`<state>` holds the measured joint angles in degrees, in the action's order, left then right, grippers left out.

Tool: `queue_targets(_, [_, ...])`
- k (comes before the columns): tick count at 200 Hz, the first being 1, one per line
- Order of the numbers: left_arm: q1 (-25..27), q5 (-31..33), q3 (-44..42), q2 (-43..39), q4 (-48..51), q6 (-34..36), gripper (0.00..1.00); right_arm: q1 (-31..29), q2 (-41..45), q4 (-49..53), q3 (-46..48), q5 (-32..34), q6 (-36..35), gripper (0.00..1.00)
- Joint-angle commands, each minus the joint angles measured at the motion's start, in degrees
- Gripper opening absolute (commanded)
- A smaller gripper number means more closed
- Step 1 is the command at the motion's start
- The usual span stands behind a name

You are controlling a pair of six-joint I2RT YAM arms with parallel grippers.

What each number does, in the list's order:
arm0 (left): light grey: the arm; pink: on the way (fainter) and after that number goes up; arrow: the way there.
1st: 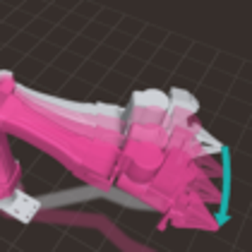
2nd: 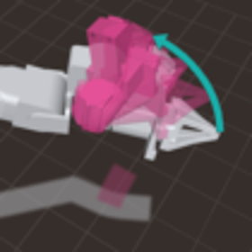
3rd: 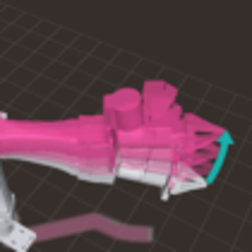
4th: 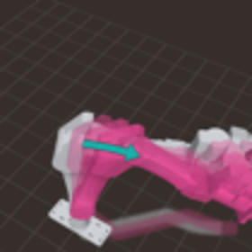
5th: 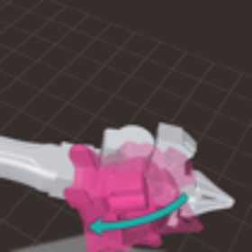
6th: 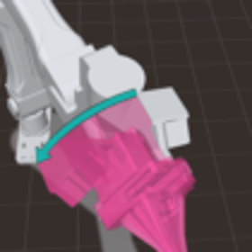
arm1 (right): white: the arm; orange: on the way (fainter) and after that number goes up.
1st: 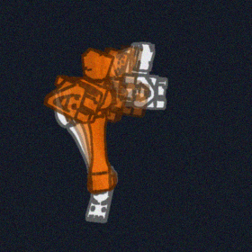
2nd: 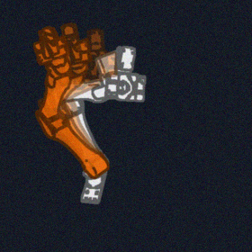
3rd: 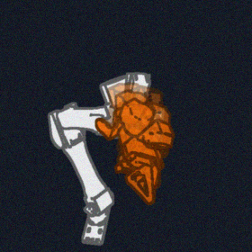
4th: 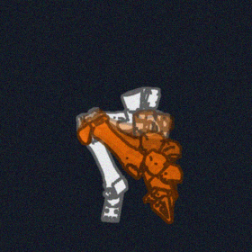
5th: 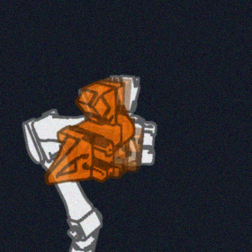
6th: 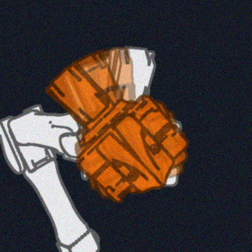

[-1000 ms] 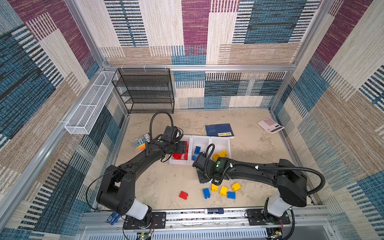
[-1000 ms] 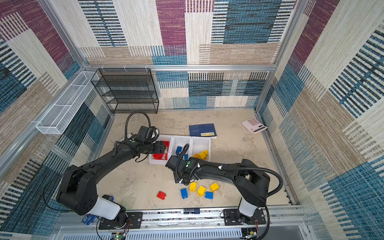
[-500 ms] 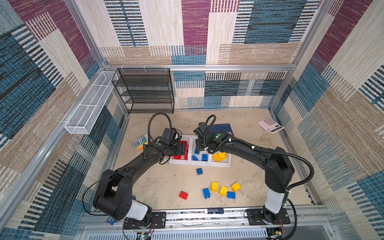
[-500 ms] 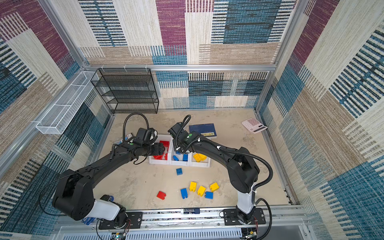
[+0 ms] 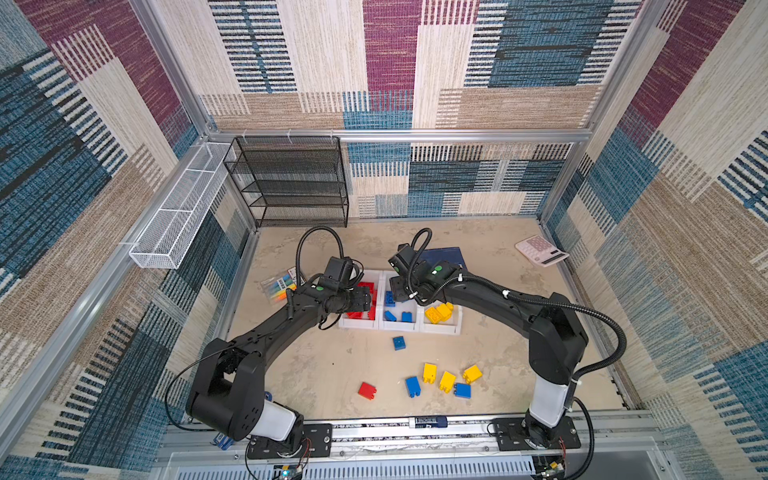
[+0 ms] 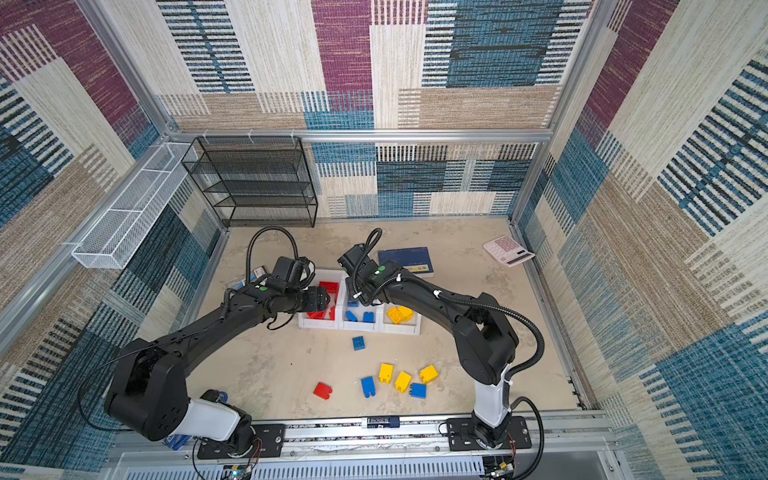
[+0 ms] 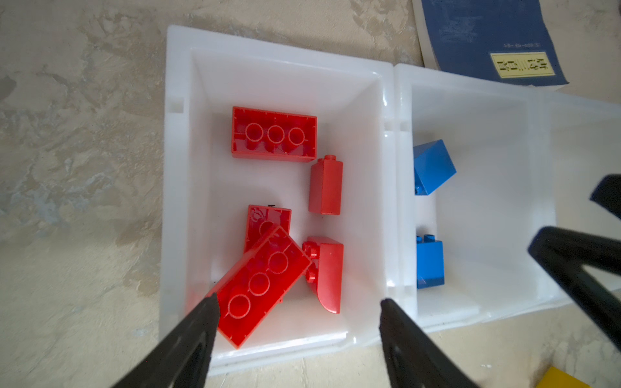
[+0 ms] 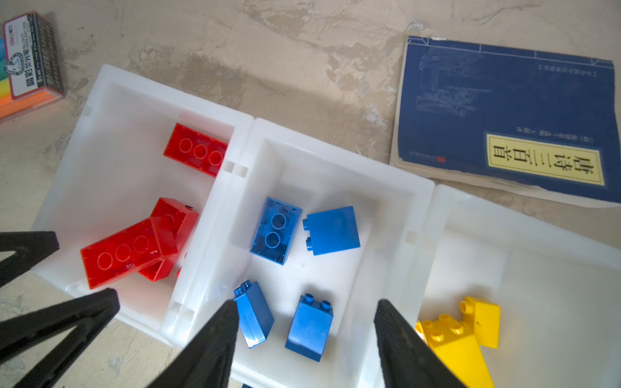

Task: Sort the legos into containers by color
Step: 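Lift the blue brick and drop it into the middle bin, then reach the left gripper down and grasp the small red brick on the table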

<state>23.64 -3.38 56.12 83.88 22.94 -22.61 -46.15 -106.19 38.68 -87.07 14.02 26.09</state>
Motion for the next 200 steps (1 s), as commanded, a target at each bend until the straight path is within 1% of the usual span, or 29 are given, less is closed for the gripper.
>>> queue_targets(1, [-0.09, -0.49, 0.22, -0.20, -0.32, -1.09, 0.78, 0.01, 0.79, -0.79, 0.43, -0.04, 0.28, 0.68])
queue_targets(47, [-0.13, -0.67, 0.31, -0.71, 0.28, -0.88, 0.78, 0.01, 1.61, -1.32, 1.41, -0.62, 0.63, 0.68])
queue_targets(65, [-0.09, -0.78, 0.32, -1.40, 1.90, -0.70, 0.78, 0.01, 2.10, -1.41, 2.03, -0.75, 0.81, 0.68])
queue_targets(85, [0.18, -1.23, -0.89, -3.69, 3.62, -0.85, 0.78, -0.03, 2.80, -1.64, 2.74, -0.69, 0.90, 0.68])
queue_targets(101, [1.37, -0.89, -3.12, -6.65, 4.39, -1.42, 0.77, 0.01, 3.26, -2.15, 3.42, -0.75, 1.01, 0.68])
queue_targets(123, [5.76, 0.08, -6.49, -10.66, 5.68, -2.30, 0.76, 0.00, 3.45, -2.70, 4.05, -1.06, 1.07, 0.68])
queue_targets(139, [11.19, 2.12, -7.84, -12.71, 8.03, -3.03, 0.76, 0.01, 3.45, -3.06, 4.46, -1.32, 1.17, 0.68])
queue_targets(153, [14.89, 3.17, -9.41, -14.34, 9.91, -5.33, 0.76, 0.01, 3.67, -3.40, 4.95, -1.63, 1.41, 0.68])
queue_targets(176, [18.52, 3.45, -13.36, -17.80, 11.62, -9.75, 0.76, 0.10, 4.53, -4.28, 6.48, -1.70, 1.60, 0.68])
queue_targets(200, [21.86, 3.14, -17.12, -20.95, 13.23, -11.63, 0.76, 0.44, 5.16, -4.90, 7.50, -2.15, 1.81, 0.68])
